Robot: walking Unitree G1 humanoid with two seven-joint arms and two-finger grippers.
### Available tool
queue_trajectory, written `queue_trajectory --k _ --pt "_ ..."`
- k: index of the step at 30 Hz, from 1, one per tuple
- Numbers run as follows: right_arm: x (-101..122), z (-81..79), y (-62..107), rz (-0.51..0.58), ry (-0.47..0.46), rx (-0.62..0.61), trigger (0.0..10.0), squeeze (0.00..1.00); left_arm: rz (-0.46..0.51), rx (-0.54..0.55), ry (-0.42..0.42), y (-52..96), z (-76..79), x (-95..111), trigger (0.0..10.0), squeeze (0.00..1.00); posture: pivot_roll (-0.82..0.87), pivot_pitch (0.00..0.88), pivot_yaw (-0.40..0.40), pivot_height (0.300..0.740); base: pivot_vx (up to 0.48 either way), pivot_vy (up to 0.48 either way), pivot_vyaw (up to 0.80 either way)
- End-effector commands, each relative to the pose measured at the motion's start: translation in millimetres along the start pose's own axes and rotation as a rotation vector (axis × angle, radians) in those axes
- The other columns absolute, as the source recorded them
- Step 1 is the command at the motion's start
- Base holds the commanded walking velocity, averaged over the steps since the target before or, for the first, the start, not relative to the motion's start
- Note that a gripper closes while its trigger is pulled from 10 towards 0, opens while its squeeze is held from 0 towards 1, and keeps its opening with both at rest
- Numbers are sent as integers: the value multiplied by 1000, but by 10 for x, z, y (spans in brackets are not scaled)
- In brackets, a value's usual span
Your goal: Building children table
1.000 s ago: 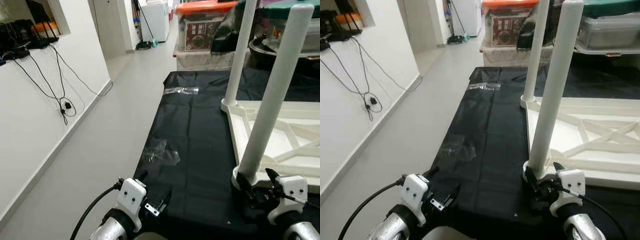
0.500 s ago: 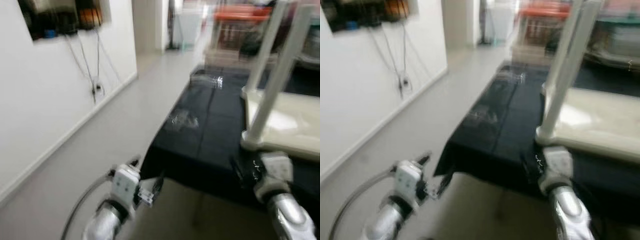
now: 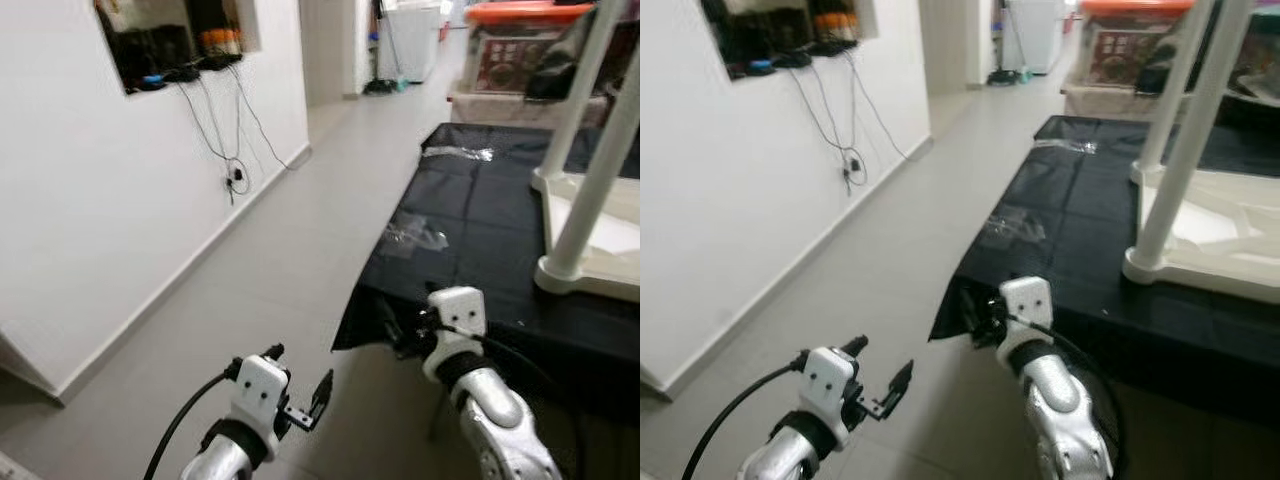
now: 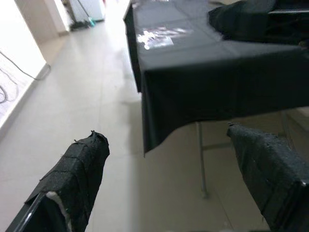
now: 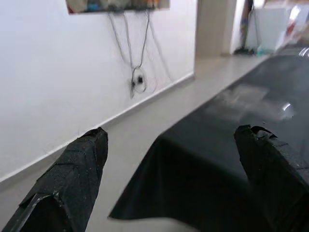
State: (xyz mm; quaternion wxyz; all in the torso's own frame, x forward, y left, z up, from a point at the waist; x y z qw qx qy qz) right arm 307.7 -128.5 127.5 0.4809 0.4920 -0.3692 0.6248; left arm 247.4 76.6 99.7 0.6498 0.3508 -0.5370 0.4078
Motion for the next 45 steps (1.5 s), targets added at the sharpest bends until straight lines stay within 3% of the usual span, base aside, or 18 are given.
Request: queue_trajectory --k 1,5,10,24,45 --pt "55 -99 -64 15 -42 29 10000 0 -14 15 -32 12 -22 -15 10000 0 -164 0 65 740 0 0 0" --pt "108 -271 -104 40 -42 71 10000 0 -2 67 -51 34 -51 11 10000 0 -158 0 59 740 0 0 -450" --pt "58 -356 -97 23 -46 95 10000 0 10 123 -28 38 -104 38 10000 0 -159 0 60 740 0 0 -800" --pt "-27 -476 -160 -5 -38 124 10000 0 -9 158 -33 34 -157 2 10000 0 -151 0 63 740 0 0 -800" --pt "-33 -520 -171 1 -25 140 10000 0 -26 168 -23 29 -165 -13 10000 0 -153 0 66 740 0 0 -791"
Point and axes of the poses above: a point about 5 cm out from each wrist's last joint towards the gripper, its own y axis pointing back from the gripper into the wrist, its own x axis along the axis of the wrist's last joint, z = x × y, the point moved 4 cm from there along -y, pointing out of the wrist towards the gripper, and after that the axes turned 12 degrees about y, right-handed, at the moved point
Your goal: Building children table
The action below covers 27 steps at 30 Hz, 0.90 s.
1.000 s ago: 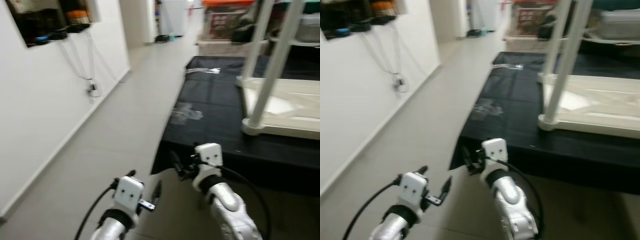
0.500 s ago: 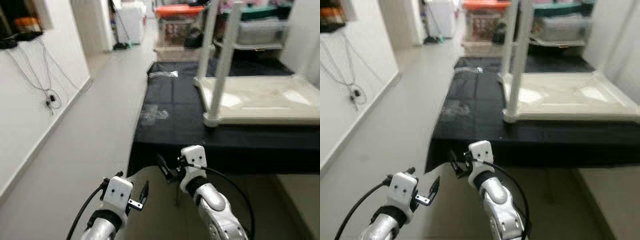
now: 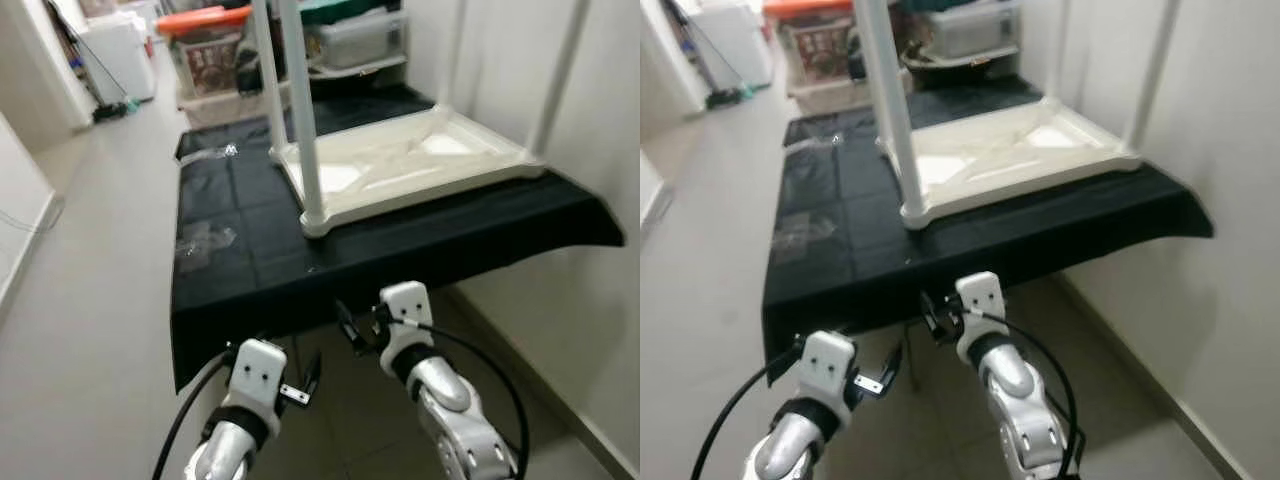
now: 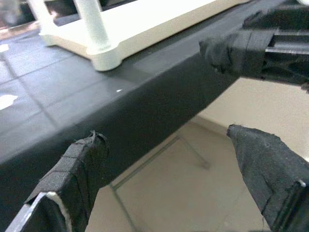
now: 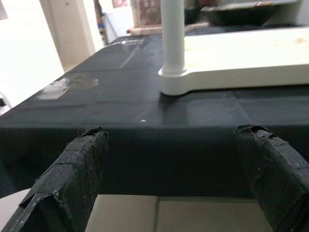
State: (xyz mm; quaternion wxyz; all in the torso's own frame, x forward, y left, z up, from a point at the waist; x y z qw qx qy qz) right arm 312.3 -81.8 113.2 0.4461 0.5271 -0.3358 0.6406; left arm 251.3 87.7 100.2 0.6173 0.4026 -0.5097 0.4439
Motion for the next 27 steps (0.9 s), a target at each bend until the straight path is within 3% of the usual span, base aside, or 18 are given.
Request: queue_trajectory --k 1,10,11,12,14,19,23,24,26,27 --pt "3 -61 -9 4 -5 20 10000 0 -24 17 -9 10 -51 -37 10000 0 -152 0 70 740 0 0 -563" --pt "7 -144 -21 3 14 71 10000 0 -21 21 -11 15 -56 -23 10000 0 -151 0 68 740 0 0 -188" --pt "-6 -216 -29 -2 82 122 10000 0 -21 22 -10 15 -58 -21 10000 0 -151 0 68 740 0 0 0" --pt "-6 -216 -29 -2 82 122 10000 0 -21 22 -10 15 -58 -21 10000 0 -151 0 68 740 0 0 0" --pt "-26 -374 -19 17 222 231 10000 0 -19 24 -11 15 -64 -15 10000 0 -151 0 68 740 0 0 0" --pt "-52 -542 32 37 339 349 10000 0 -11 20 -11 -5 -62 0 10000 0 -163 0 81 740 0 0 0" --pt "-16 -525 24 58 446 341 10000 0 -14 15 -13 -32 -61 -6 10000 0 -171 0 79 740 0 0 0" --pt "-124 -585 56 17 497 416 10000 0 -12 15 -16 -47 -61 -5 10000 0 -178 0 81 740 0 0 0" --pt "-211 -627 87 -17 528 474 10000 0 -10 15 -19 -56 -60 -4 10000 0 -178 0 81 740 0 0 0" --pt "-248 -625 98 -19 592 482 10000 0 -8 21 -23 -60 -74 -3 10000 0 -185 0 85 740 0 0 0"
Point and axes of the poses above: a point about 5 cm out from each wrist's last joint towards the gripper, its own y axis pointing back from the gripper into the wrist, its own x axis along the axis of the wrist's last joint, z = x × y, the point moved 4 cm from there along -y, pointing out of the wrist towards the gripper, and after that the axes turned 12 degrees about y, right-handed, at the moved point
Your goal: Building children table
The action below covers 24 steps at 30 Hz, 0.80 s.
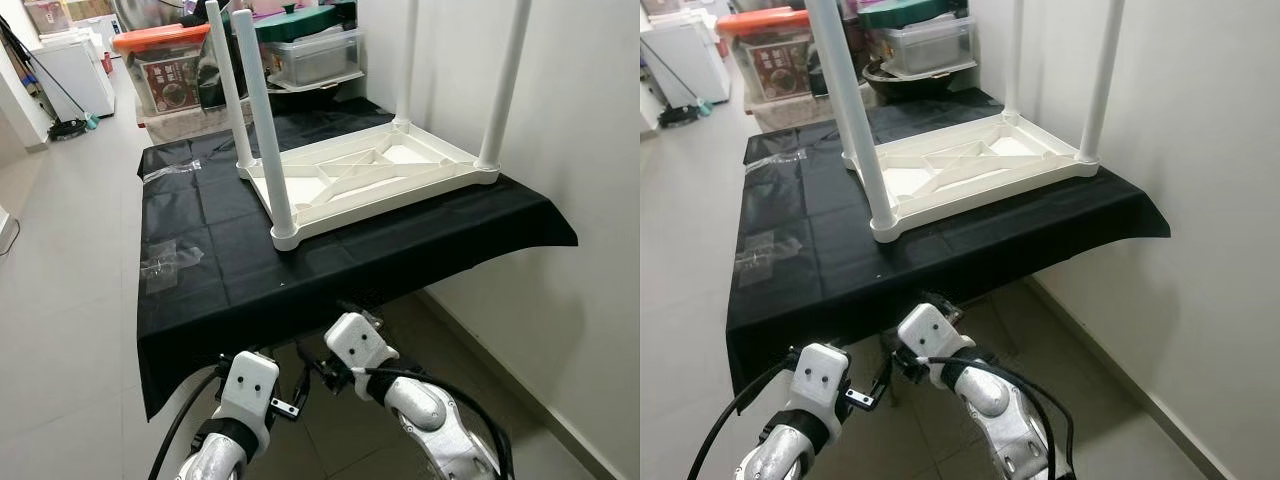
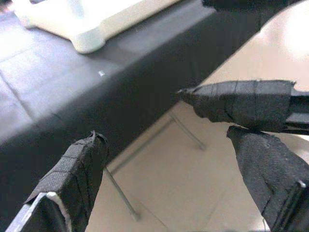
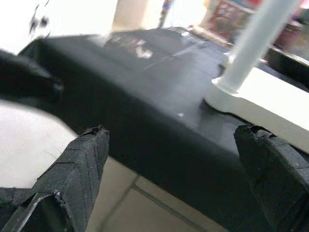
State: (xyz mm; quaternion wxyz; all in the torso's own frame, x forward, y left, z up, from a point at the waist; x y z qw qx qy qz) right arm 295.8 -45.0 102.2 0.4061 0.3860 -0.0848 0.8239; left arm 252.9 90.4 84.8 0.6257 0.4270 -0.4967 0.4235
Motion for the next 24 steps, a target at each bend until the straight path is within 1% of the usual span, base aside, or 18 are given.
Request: queue_trajectory --k 1,4,6,7,12,13,16,18,24 --pt "-62 -285 -16 -30 99 111 10000 0 46 27 -16 -16 -76 122 10000 0 -183 0 86 740 0 0 0" --pt "-54 -275 -23 -26 126 106 10000 0 40 34 -19 -8 -97 112 10000 0 -183 0 86 740 0 0 0" --pt "-37 -298 -42 -12 151 114 10000 0 0 60 -32 48 -178 24 10000 0 -183 0 81 740 0 0 0" --pt "-6 -308 -56 12 174 121 10000 0 -21 66 -33 88 -218 -32 10000 0 -184 0 79 740 0 0 0" --pt "23 -328 -68 36 202 142 10000 0 -21 65 -34 87 -214 -44 10000 0 -181 0 78 740 0 0 0" --pt "97 -321 -77 93 236 138 10000 0 -12 59 -50 63 -197 -26 10000 0 -183 0 79 740 0 0 0" --pt "45 -355 -95 70 222 162 10000 0 -14 57 -49 45 -199 -31 10000 0 -185 0 80 740 0 0 0" --pt "27 -352 -98 60 231 163 10000 0 -13 53 -51 27 -196 -28 10000 0 -178 0 77 740 0 0 0" --pt "25 -342 -107 69 232 162 10000 0 -19 39 -54 10 -185 -35 10000 0 -171 0 93 740 0 0 0"
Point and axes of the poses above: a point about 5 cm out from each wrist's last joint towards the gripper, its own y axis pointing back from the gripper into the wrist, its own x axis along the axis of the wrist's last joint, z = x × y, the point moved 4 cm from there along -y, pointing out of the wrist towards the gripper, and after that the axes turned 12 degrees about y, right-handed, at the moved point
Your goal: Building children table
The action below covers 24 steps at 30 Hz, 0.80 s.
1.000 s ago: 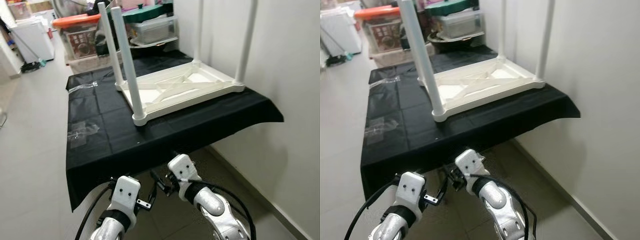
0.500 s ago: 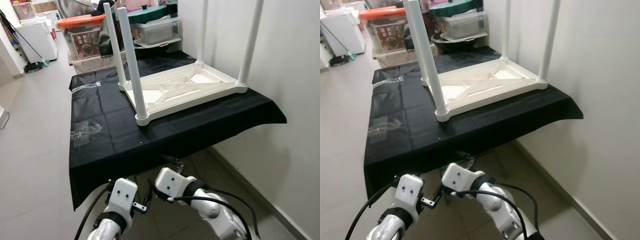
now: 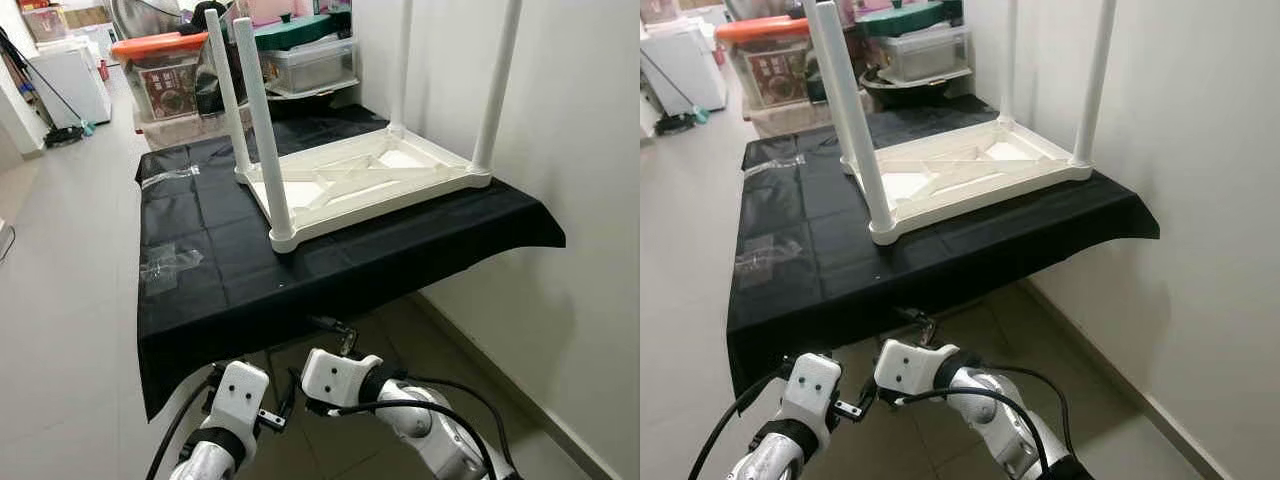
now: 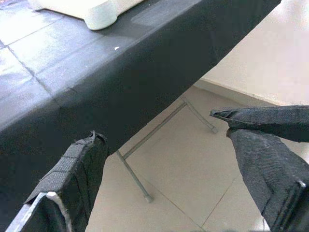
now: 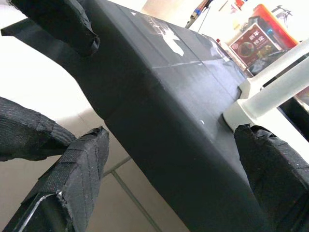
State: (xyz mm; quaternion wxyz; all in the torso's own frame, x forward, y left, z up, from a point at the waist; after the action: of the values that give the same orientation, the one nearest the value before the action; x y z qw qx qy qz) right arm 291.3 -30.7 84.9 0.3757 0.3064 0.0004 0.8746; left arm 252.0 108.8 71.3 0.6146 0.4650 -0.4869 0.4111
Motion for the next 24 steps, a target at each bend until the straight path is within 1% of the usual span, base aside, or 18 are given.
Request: queue_trajectory --k 1,6,13,18,24 --pt "64 -117 -31 37 -4 50 10000 0 29 -19 -16 -37 19 77 10000 0 -163 0 88 740 0 0 0" --pt "52 -120 -36 40 -2 52 10000 0 31 -25 -21 -52 31 82 10000 0 -159 0 80 740 0 0 0" --pt "39 -128 -73 40 0 55 10000 0 33 -33 -21 -78 30 79 10000 0 -190 0 89 740 0 0 0" --pt "26 -132 -71 39 1 57 10000 0 31 -38 -20 -86 47 67 10000 0 -188 0 74 740 0 0 0" --pt "25 -136 -61 43 4 57 10000 0 27 -46 -9 -80 69 54 10000 0 -208 0 79 740 0 0 0"
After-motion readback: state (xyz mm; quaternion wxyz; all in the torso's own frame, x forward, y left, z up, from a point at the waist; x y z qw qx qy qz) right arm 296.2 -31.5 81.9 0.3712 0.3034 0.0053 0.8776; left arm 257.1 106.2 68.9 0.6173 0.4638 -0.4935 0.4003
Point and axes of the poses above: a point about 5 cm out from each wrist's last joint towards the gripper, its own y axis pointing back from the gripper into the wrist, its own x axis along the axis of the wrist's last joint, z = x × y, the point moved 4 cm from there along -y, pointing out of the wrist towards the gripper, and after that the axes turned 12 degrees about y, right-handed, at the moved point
